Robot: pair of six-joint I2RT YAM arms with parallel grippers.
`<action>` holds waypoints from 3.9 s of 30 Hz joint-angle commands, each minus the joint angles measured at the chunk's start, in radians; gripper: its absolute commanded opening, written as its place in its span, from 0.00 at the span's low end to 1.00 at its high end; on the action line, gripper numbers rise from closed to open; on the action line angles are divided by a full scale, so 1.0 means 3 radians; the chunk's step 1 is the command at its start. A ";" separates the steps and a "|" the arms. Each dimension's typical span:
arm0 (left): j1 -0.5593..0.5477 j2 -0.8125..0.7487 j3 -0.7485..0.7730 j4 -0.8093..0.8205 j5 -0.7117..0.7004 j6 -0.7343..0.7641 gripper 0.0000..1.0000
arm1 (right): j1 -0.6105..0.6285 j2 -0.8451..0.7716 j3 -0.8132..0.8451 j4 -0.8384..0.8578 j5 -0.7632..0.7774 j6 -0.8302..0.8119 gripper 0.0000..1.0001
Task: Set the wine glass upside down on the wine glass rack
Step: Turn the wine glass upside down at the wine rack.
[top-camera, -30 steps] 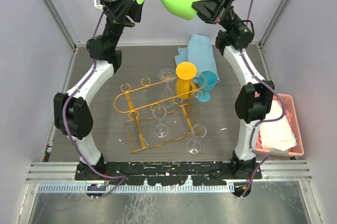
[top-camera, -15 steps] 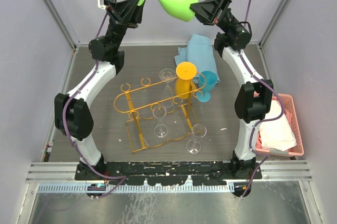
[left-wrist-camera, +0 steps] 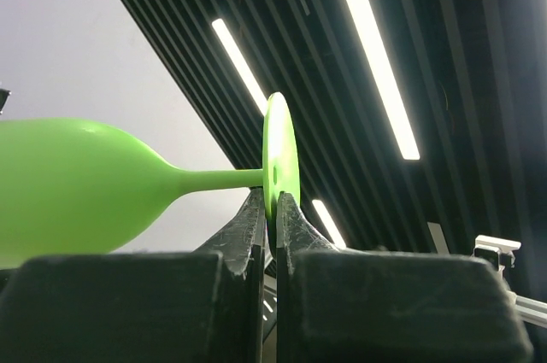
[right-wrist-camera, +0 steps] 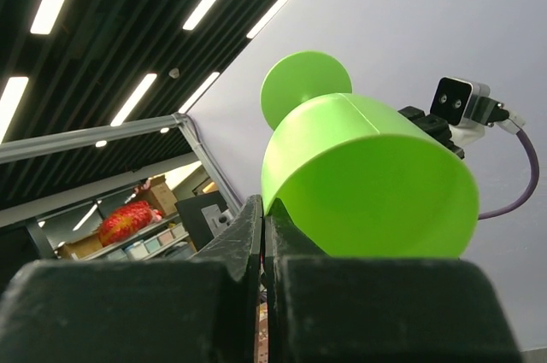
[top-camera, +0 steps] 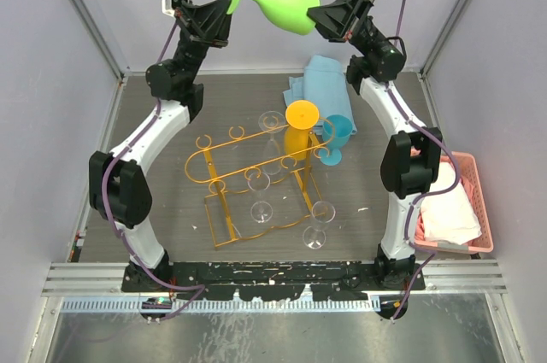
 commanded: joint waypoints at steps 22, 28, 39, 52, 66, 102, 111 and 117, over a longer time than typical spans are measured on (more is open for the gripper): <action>0.0437 -0.0131 0.0139 -0.0071 0.0117 -0.0543 0.00 | -0.0602 -0.0662 -0.0626 0.0300 -0.0011 -0.0066 0.53; 0.0839 -0.0100 0.0064 -0.0301 0.0485 -0.0323 0.00 | -0.0694 -0.1076 -0.0927 0.0119 -0.0167 -0.0293 0.53; 0.1433 -0.0373 -0.0181 -0.1901 0.1430 0.1036 0.00 | -0.0698 -0.2023 -0.1522 -0.1203 -0.0477 -0.1356 0.53; 0.1440 -0.1046 -0.0272 -0.4247 0.1552 0.2579 0.00 | -0.0697 -0.2601 -0.1963 -0.1859 -0.0427 -0.1779 0.53; 0.1217 -0.1638 -0.0976 -0.4473 0.1500 0.2712 0.00 | -0.0673 -0.2738 -0.2139 -0.1884 -0.0326 -0.1704 0.53; 0.0736 -0.2159 -0.1458 -0.4613 0.1574 0.2650 0.00 | -0.0625 -0.2649 -0.2166 -0.2044 -0.0275 -0.1769 0.53; 0.0643 -0.2221 -0.1497 -0.4703 0.1608 0.2684 0.00 | -0.0621 -0.2637 -0.2182 -0.2076 -0.0260 -0.1790 0.53; 0.0577 -0.2276 -0.1544 -0.4753 0.1596 0.2696 0.00 | -0.0621 -0.2633 -0.2190 -0.2080 -0.0254 -0.1785 0.53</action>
